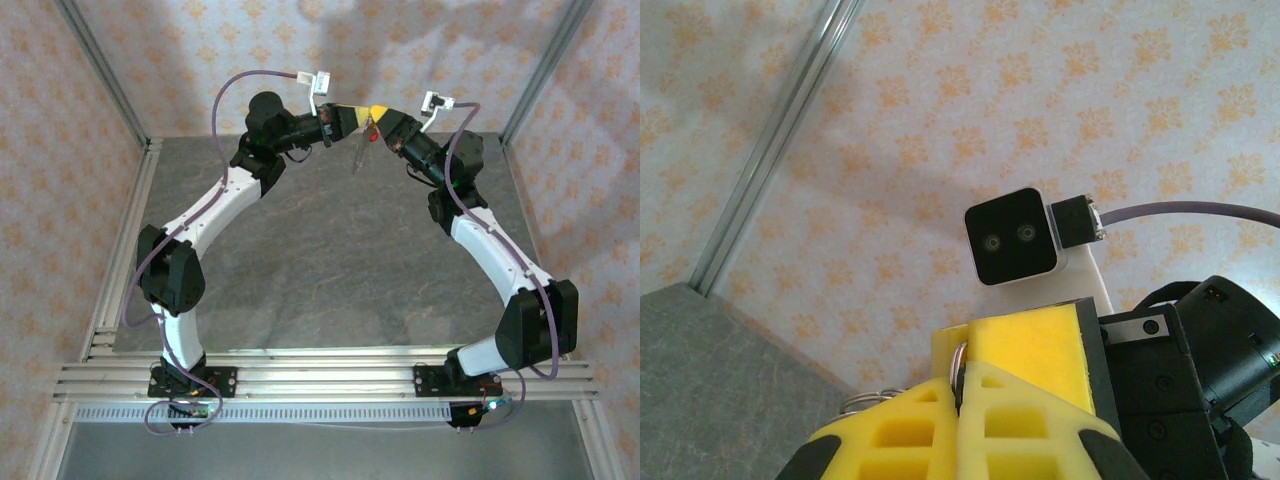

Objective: Put the keys on the keyring

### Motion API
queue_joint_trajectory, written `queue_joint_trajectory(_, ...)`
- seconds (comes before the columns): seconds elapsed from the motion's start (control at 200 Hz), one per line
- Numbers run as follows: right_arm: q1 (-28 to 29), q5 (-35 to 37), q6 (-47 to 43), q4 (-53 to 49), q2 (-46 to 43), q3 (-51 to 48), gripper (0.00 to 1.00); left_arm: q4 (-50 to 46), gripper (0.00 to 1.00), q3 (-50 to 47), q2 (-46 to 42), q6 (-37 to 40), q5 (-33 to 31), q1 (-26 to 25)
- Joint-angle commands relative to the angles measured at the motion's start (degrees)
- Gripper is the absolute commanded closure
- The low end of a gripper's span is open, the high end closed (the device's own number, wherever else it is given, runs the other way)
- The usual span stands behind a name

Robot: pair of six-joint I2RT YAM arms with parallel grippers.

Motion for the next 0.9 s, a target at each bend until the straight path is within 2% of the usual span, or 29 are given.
queue_joint_trajectory(0.0, 1.39, -2.55, -3.84, -2.63, -1.21, -1.10, 1.00, 0.53, 1.00, 3.00, -1.92, 2.83, -1.01, -1.05)
queue_joint_trajectory(0.16, -0.64, -4.95, -5.74, -3.74, -1.37, -0.69, 1.00, -1.68, 0.74, 3.29, -2.73, 4.23, -1.56, -0.18)
queue_joint_trajectory(0.265, -2.24, -7.62, -5.20, -3.18, -0.59, -0.02, 1.00, -2.42, 0.66, 3.27, -3.00, 4.64, -1.40, 0.51)
queue_joint_trajectory(0.445, -4.74, -12.56, -5.35, -3.81, 0.80, 1.52, 1.00, -4.49, 0.60, 4.40, -2.70, 5.58, -0.12, 2.06)
queue_joint_trajectory(0.596, -7.16, -17.04, -7.00, -5.97, 1.50, 2.88, 1.00, -10.18, 0.56, 8.43, -1.13, 7.63, 3.90, 3.67)
queue_joint_trajectory(0.776, -8.89, -22.98, -7.72, -7.64, 3.37, 5.82, 1.00, -21.94, 0.55, 16.91, 3.60, 14.45, 11.57, 4.67)
queue_joint_trajectory(0.896, -9.02, -26.24, -10.04, -11.47, 4.69, 8.51, 1.00, -36.50, 0.57, 25.63, 7.38, 22.71, 16.69, 4.72)
